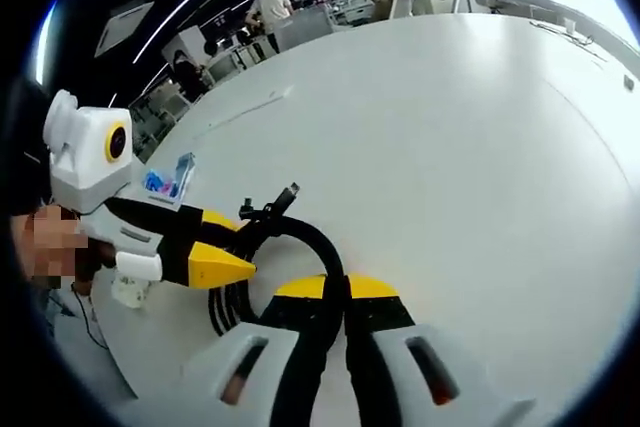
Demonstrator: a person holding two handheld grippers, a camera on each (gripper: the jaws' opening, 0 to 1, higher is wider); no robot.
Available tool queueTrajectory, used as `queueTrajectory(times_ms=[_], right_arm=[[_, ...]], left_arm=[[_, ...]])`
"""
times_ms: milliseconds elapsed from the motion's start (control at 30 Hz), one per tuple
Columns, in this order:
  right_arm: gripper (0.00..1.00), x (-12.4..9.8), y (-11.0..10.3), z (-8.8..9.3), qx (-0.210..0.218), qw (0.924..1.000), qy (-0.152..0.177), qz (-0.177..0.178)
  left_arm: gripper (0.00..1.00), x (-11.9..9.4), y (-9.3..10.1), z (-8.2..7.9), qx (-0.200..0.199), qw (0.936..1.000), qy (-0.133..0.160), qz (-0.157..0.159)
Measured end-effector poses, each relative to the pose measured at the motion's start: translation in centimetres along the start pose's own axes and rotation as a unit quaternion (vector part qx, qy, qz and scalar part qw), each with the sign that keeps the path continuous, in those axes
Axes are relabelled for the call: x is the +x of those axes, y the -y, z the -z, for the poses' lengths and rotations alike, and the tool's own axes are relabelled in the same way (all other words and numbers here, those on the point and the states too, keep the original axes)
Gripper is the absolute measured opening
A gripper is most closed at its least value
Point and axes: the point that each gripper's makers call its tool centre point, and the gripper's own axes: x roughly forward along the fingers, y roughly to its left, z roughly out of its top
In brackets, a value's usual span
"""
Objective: Arrange the tabletop items into an orderly group along one side of the table until the central work area is clear of visible clutter.
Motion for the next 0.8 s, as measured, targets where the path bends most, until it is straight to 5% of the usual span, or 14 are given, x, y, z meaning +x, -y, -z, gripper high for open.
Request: queueTrajectory(times_ms=[400,800], right_arm=[[0.05,0.15,0.29,-0.48,-0.03,0.9994,0.012,0.008],[0.21,-0.41,0.89,-0.66,-0.05,0.9982,0.026,0.022]], left_arm=[[0.27,-0.17,-0.01,-0.03,0.011,0.9999,0.005,0.007],[0.38,-0.51,0.06,-0.02,0.015,0.9997,0.011,0.013]])
